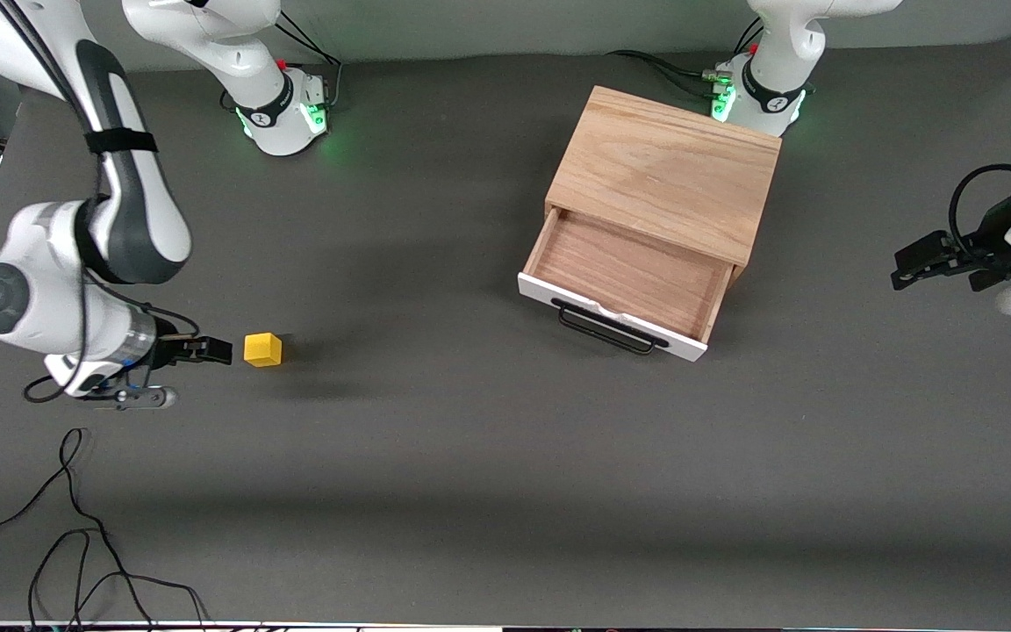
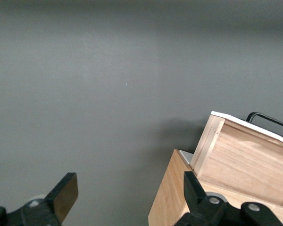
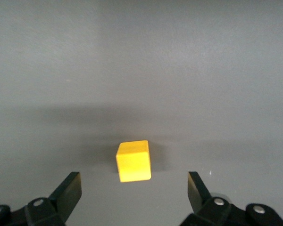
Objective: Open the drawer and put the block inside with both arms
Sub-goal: 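Move the right gripper down to the yellow cube, then close the right gripper on the yellow cube and lift it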
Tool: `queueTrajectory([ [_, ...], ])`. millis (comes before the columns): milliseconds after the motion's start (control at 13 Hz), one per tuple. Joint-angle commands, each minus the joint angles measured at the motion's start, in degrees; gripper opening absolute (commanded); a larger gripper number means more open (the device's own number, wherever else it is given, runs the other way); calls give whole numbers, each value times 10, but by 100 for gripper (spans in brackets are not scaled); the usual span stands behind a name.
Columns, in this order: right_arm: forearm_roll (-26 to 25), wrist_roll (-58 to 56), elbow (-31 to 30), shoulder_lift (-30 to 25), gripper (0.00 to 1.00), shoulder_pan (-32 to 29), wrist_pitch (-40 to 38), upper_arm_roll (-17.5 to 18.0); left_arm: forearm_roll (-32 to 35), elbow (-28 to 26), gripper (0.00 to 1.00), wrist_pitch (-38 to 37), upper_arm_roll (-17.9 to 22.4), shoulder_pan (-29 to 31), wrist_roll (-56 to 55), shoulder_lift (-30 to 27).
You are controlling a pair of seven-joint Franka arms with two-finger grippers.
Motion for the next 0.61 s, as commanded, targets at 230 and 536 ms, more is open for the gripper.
queueTrajectory([
  [230, -14, -29, -153, -24, 100, 3, 164, 6, 16, -24, 100, 0, -1, -2, 31, -31],
  [536, -14, -31, -182, 11, 100, 3, 239, 19, 15, -22, 100, -1, -1, 0, 31, -30],
])
